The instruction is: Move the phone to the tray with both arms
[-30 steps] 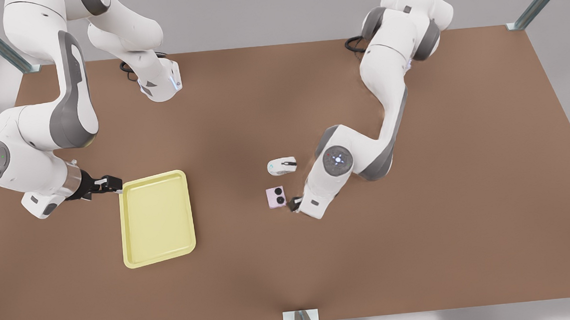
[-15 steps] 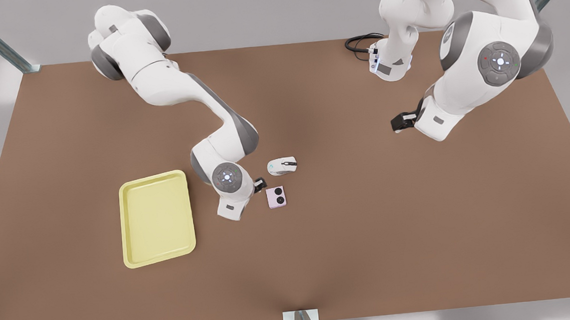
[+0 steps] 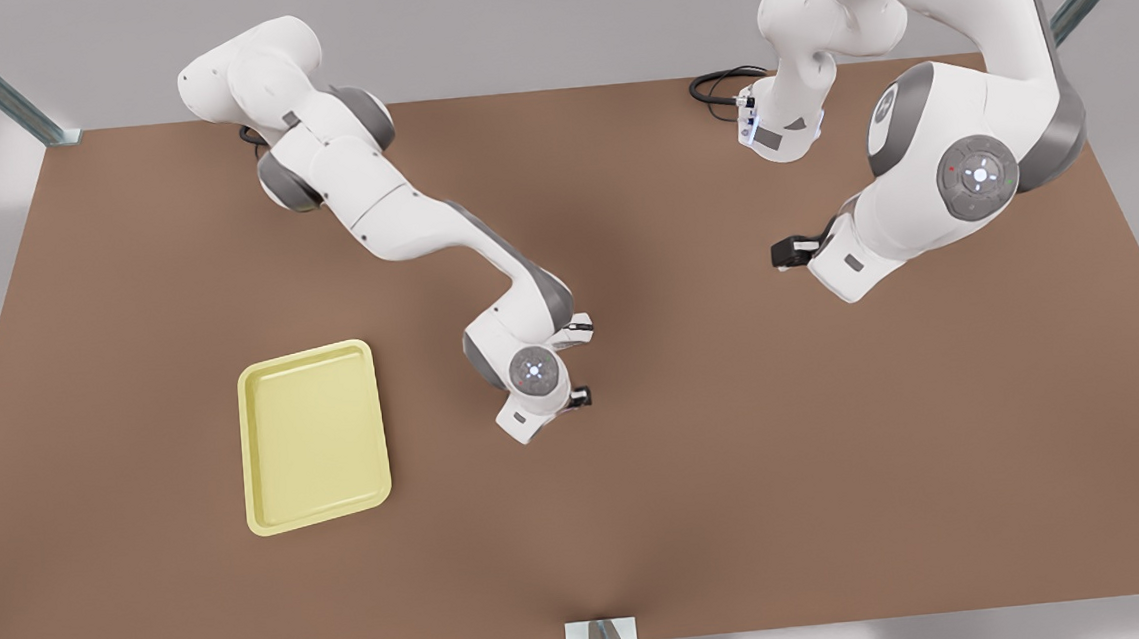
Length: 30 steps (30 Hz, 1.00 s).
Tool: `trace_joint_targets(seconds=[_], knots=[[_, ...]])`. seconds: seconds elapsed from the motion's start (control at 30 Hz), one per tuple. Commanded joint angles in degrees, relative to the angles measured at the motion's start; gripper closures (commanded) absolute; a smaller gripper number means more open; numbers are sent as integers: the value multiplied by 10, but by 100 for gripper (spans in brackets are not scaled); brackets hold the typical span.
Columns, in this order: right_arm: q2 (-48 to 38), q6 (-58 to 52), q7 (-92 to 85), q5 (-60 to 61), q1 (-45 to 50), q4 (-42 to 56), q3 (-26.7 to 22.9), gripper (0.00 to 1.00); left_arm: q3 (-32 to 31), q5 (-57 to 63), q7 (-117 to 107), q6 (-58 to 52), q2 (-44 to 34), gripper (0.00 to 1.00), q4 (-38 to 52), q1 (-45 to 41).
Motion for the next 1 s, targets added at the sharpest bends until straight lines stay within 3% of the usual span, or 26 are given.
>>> trace_joint_targets(seconds=[0.0, 0.2, 0.43, 0.97], knots=[[1, 24, 200, 1, 4, -1, 0, 0, 0, 0, 75, 5, 0, 0, 0, 0], [-33, -42, 31, 3, 5, -46, 0, 0, 0, 0, 75, 6, 3, 0, 0, 0], [-33, -33, -89, -4, 11, -66, -1, 0, 0, 0, 75, 8, 3, 0, 0, 0], [-22, 80, -104, 7, 10, -90, 8, 0, 1, 1, 75, 21, 6, 0, 1, 0]])
